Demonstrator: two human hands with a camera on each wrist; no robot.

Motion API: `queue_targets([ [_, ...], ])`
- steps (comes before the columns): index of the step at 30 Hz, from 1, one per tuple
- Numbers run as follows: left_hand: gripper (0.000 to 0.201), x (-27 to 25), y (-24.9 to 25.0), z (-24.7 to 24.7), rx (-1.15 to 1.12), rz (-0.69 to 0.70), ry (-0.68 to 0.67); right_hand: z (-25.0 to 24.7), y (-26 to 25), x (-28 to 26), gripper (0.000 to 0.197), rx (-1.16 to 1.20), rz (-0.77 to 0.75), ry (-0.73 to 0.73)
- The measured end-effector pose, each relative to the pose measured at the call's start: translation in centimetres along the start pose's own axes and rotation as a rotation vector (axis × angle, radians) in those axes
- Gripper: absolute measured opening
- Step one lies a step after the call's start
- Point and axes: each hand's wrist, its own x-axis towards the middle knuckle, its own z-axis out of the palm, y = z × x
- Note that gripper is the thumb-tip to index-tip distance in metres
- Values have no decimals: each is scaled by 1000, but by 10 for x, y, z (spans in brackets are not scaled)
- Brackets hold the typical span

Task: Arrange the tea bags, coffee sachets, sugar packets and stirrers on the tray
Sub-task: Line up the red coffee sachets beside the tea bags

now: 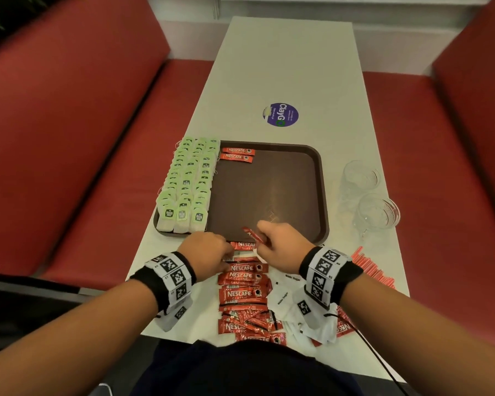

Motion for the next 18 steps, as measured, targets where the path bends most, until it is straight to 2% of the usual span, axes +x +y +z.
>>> queue_targets([
  [4,33,4,6,2,30,10,0,-4,4,0,23,8,40,-13],
  [10,15,5,1,-3,-98,-24,-13,-2,3,1,13,20,63,-70],
  [13,8,4,-4,-6,-145,-14,33,-3,5,5,6,-8,45,-83],
  [14,6,3,-5,-9,-164,-2,58,-3,6,7,7,-18,45,-87],
  [18,4,-2,-11,-22,-266,73,150,-5,9,16,34,-24,57,-114],
])
